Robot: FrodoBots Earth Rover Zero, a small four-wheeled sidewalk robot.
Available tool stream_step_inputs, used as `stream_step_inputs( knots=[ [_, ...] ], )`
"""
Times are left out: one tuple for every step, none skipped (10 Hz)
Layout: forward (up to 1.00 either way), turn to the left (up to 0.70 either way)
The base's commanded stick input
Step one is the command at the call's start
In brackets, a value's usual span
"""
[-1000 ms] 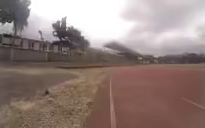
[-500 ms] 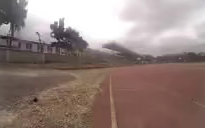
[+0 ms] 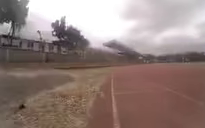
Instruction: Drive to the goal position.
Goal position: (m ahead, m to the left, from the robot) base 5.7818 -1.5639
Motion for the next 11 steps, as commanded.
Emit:
stream_step_inputs(
  knots=[
    [0.70, 0.00],
    [0.70, 0.05],
    [0.70, 0.16],
    [0.70, 0.26],
    [0.70, 0.10],
    [0.70, 0.00],
    [0.70, 0.00],
    [0.70, 0.00],
    [0.70, 0.00],
    [0.70, 0.00],
    [0.70, 0.00]
  ],
)
